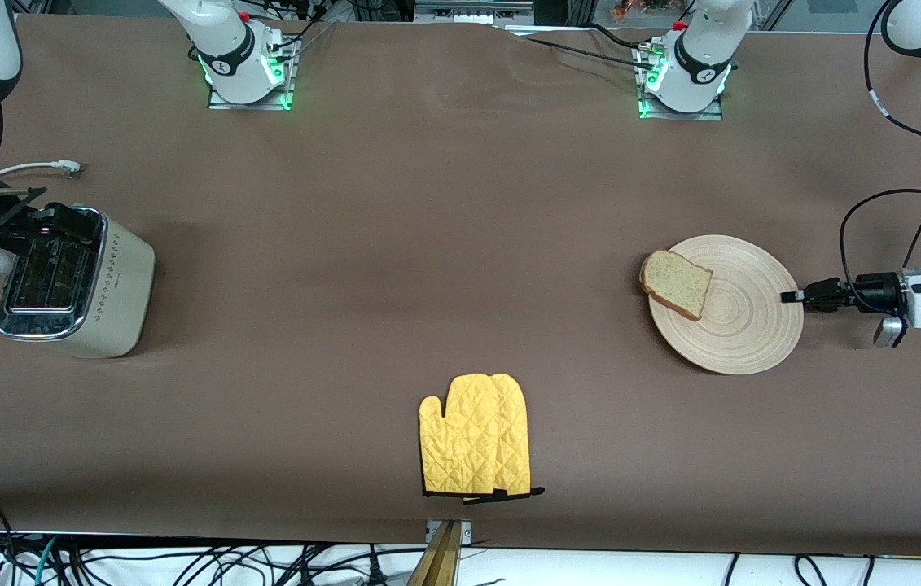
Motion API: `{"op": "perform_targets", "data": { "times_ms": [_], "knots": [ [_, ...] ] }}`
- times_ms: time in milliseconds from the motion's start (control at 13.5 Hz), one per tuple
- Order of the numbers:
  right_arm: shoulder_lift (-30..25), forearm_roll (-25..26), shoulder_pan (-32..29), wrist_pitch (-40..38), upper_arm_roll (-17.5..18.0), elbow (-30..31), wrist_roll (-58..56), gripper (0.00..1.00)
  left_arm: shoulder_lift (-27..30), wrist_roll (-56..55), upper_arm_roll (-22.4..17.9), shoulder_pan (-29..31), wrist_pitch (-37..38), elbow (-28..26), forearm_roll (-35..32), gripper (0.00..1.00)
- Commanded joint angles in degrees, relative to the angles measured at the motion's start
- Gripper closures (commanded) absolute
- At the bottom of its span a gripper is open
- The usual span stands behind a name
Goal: Move plate and put bread in toaster
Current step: 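Slide the plate with the left gripper toward the table middle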
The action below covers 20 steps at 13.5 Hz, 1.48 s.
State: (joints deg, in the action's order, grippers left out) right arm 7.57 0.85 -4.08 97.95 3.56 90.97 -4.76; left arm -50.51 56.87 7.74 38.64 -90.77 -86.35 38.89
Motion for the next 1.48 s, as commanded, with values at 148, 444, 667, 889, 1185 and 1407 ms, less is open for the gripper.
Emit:
{"op": "perform_targets", "data": {
  "times_ms": [148,444,667,889,1185,1407],
  "knots": [
    [0.87,-0.15,-0.05,-0.48,0.13,-0.88,-0.08,0.00,-0.38,-10.70,8.25,-3.47,5.96,2.50,1.36,1.00],
    [3.77,-0.15,1.44,-0.31,0.31,-0.88,-0.08,0.00,-2.04,-12.39,8.17,-15.76,5.60,1.97,8.02,1.00],
    [3.86,-0.15,2.15,-0.48,0.22,-0.71,-0.16,0.00,-3.10,-12.83,7.82,-23.50,3.08,1.80,11.20,1.00],
    [4.56,-0.33,2.23,-0.48,0.31,-0.71,0.01,0.00,-3.02,-13.10,7.82,-28.96,-5.18,-0.83,14.35,1.00],
    [4.91,-0.33,2.85,-0.57,0.31,-0.71,0.10,0.00,-3.02,-13.45,7.91,-34.93,-15.64,-3.12,21.47,1.00],
    [6.05,-4.87,2.94,-0.66,0.31,-0.45,0.27,0.00,-2.49,-15.46,7.91,-39.42,-23.45,-4.79,29.12,1.00]
  ]
}}
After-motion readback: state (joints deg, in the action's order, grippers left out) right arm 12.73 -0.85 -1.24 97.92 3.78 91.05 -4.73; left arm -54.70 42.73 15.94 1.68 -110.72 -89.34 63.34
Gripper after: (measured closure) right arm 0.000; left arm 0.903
